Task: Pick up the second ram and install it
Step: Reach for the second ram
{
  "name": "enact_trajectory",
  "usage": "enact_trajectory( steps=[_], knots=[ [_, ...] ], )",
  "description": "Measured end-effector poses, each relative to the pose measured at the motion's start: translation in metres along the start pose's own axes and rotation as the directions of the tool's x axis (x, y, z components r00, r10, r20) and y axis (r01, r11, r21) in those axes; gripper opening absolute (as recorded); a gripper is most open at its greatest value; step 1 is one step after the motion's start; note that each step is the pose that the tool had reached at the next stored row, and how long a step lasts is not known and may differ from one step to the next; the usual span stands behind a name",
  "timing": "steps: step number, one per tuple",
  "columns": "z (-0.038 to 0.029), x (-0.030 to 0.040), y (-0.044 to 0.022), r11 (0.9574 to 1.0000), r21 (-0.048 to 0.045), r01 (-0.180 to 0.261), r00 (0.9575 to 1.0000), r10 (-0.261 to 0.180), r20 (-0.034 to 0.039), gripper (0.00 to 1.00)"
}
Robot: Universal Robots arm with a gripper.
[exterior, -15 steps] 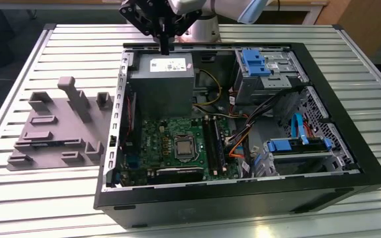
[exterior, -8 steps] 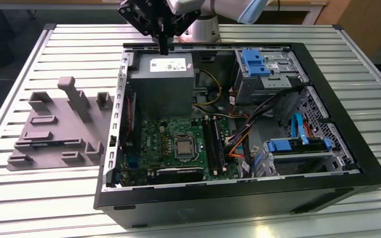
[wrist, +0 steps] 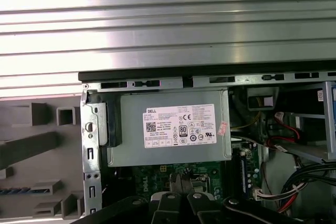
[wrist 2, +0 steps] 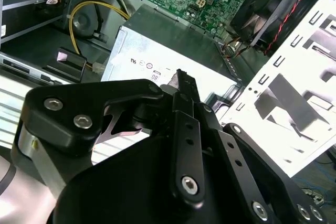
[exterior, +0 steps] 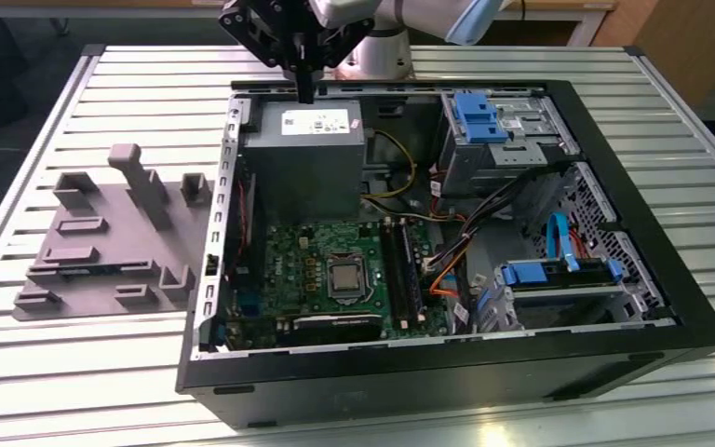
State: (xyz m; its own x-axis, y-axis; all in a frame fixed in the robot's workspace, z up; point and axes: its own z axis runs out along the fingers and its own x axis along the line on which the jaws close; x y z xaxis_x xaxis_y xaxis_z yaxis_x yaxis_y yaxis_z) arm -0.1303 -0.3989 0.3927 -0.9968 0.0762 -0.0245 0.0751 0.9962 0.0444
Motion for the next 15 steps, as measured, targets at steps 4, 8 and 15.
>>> enact_trajectory(
  steps=[4,8,15],
  knots=[
    [0.0000,0.0010,-0.0001,1.0000,0.0000,0.000,1.0000,0.000,0.0000,0.11],
    [0.0001,0.0027,-0.0002,1.0000,-0.0001,0.000,1.0000,0.000,0.0000,0.11],
    [0.0000,0.0105,-0.0008,1.0000,0.0000,0.000,1.0000,0.000,0.0000,0.11]
  ],
)
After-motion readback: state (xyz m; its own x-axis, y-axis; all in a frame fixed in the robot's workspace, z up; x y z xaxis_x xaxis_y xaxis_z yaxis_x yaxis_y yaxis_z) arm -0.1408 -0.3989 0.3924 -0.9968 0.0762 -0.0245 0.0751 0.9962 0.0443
